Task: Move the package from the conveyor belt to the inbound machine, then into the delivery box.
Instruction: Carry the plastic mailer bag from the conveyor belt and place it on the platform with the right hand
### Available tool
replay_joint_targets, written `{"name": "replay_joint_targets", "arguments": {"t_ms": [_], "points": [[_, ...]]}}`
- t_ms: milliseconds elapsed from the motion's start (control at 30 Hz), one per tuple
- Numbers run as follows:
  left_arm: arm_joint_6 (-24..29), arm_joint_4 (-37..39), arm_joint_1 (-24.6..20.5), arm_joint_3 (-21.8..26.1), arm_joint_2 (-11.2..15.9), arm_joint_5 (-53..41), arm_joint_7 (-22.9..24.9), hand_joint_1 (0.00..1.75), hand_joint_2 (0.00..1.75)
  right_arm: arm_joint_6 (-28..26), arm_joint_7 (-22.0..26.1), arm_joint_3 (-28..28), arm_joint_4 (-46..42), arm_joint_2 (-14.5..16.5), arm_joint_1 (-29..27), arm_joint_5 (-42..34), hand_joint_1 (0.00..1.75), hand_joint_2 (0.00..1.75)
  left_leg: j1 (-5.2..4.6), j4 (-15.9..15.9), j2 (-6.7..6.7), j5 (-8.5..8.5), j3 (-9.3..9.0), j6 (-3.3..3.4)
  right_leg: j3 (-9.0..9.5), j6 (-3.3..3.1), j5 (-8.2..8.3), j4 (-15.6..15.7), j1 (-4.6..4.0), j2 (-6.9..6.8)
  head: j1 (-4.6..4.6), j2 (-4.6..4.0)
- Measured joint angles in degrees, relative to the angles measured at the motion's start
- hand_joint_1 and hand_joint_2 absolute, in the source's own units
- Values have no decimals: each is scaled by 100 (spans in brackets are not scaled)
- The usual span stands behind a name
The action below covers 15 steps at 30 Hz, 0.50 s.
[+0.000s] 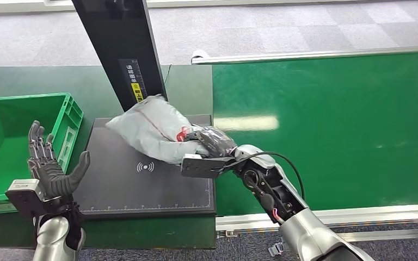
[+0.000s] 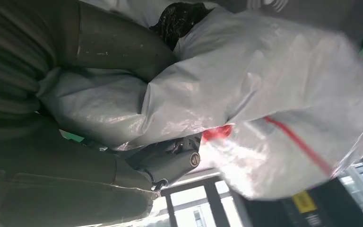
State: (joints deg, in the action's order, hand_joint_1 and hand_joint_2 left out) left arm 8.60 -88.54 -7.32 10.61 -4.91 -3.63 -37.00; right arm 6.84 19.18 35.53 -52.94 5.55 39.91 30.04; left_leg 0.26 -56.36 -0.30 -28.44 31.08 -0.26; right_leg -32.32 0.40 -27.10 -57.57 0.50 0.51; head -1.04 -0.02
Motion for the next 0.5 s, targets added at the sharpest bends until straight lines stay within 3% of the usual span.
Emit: {"name": "replay_joint_targets", "arguments": {"t_ms": [167,500], "points": [[0,0,-59,93,28,0,4,0,175,25,-13,224,199,257,126,-90,175,175,6,0,-1,0,2,0,0,-1,-1,0,-5,-1,2,0],[-40,13,-104,125,58,1,11,0,175,33,-14,419,475,456,265,-267,175,175,1,0,-1,0,2,0,-1,0,-1,1,-1,-1,2,0]]}}
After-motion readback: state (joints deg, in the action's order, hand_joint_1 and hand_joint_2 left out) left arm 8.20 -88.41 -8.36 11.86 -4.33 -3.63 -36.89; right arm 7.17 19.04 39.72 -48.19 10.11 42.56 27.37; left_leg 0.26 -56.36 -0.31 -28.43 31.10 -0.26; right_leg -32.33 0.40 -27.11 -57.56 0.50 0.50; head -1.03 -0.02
